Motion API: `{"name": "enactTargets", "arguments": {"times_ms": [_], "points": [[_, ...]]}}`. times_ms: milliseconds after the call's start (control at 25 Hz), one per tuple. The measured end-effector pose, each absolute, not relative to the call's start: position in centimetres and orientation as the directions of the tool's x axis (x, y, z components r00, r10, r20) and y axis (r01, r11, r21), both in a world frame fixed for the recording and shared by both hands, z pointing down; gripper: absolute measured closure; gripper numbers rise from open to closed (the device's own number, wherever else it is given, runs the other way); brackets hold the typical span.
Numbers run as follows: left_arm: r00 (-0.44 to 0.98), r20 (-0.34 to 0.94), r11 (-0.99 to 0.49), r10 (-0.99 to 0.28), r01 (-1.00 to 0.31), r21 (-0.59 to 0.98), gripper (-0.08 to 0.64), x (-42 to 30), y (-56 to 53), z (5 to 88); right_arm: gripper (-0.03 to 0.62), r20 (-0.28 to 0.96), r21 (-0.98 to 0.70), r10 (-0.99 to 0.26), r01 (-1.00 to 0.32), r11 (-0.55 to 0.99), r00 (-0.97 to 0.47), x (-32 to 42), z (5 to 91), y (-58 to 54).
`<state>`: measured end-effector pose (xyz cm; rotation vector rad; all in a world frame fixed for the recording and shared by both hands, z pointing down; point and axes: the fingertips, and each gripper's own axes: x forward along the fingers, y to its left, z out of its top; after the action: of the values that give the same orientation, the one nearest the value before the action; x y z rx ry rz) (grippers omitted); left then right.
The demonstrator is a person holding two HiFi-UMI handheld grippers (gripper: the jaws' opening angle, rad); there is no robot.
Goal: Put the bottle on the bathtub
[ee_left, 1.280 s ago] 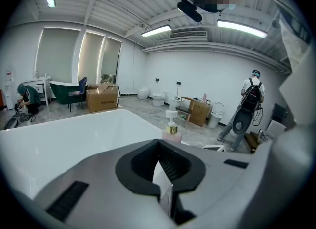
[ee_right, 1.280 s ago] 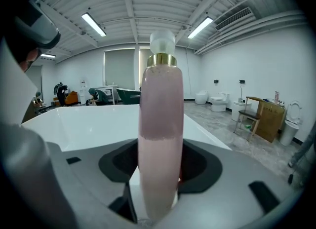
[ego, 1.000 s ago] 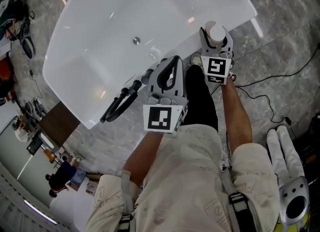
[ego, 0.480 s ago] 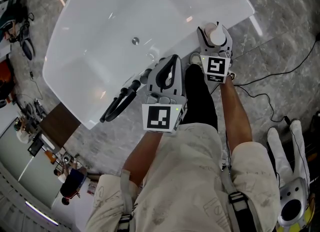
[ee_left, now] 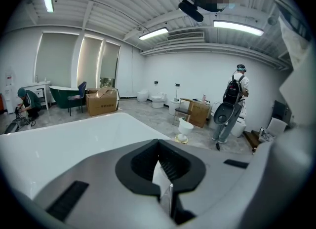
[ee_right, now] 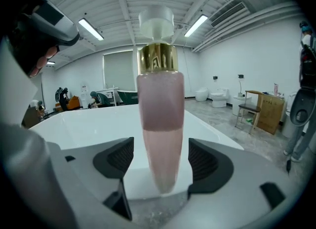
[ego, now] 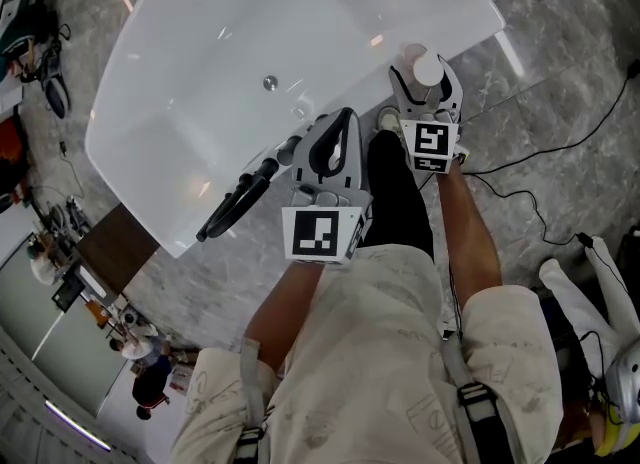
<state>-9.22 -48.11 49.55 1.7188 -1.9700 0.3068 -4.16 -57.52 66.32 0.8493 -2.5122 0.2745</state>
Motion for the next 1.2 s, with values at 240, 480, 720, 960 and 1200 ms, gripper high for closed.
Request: {"name": "enactTargets", "arguments": {"times_ms": [240, 480, 720, 960, 1200], "points": [[-0.109, 0.484, 0.202, -0.868, -0.969, 0.144, 0.558, -8.9, -47.5, 48.5, 0.282, 0.515, -0.056, -0.495, -0.603, 0.795, -0.7, -2.6, 66.1, -55.3], [-0.162, 0.457, 0.246, -0.874, -0.96, 0.131, 0.558, -9.0, -45.3, 48.0, 0.281, 0.529, -0.043, -0.468, -0.573, 0.819, -0.708, -1.0, 66.0, -53.1], [-0.244, 0.422, 0.315, -0.873, -0.943, 0.106, 0.558, -10.7, -41.3, 46.5, 0.281, 0.519, -0.019, -0.428, -0.51, 0.86, -0.74, -0.9, 63.9, -50.4], [-0.378, 0.356, 0.431, -0.855, -0.899, 0.08, 0.558, -11.9, -34.9, 44.4, 0.281, 0.499, -0.005, -0.358, -0.416, 0.909, -0.789, -1.5, 62.3, -45.7], [-0.542, 0.296, 0.575, -0.787, -0.817, 0.035, 0.558, -11.7, -25.0, 41.4, 0.281, 0.463, -0.005, -0.259, -0.294, 0.956, -0.848, -1.8, 58.4, -38.7]]}}
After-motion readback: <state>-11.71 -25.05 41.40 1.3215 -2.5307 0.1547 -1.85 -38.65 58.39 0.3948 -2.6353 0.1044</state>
